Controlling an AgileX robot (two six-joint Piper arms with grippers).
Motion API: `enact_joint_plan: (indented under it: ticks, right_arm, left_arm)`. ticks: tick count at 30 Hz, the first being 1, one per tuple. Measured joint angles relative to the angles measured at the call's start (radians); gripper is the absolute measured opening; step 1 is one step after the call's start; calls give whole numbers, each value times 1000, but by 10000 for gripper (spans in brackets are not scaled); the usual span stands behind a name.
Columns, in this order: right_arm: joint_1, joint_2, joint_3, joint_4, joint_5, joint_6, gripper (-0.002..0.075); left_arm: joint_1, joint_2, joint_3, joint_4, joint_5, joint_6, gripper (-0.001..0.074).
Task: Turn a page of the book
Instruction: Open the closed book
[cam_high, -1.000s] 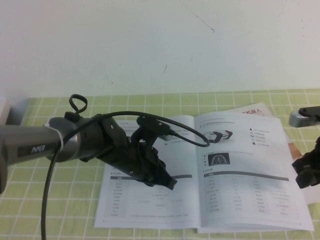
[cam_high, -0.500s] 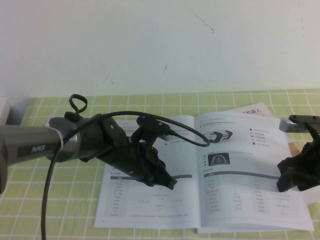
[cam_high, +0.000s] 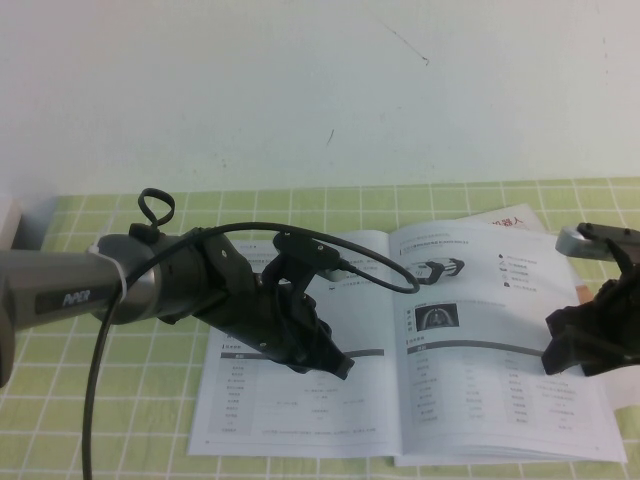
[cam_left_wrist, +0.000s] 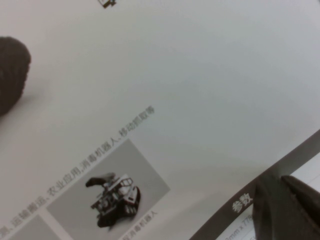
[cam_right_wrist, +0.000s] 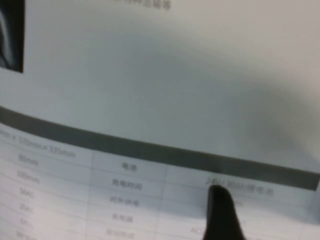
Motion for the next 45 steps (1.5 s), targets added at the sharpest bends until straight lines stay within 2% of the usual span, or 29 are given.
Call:
enact_joint_plan:
  ticks: [7, 15, 27, 38, 45]
  right_arm:
    - [0, 0, 0, 59, -5, -31, 408]
    - [0, 0, 0, -100, 19, 54, 398]
    - [0, 0, 0, -110, 16, 69, 388]
    - [-2, 27, -12, -63, 19, 56, 388]
    - [-11, 39, -12, 97, 22, -96, 389]
  left_arm:
    - [0, 0, 0, 0, 2, 0, -4]
    - [0, 0, 0, 0, 2, 3, -4]
    - [0, 0, 0, 0, 2, 1, -4]
    - [0, 0, 0, 0, 2, 1, -4]
    - [0, 0, 0, 8, 2, 1, -4]
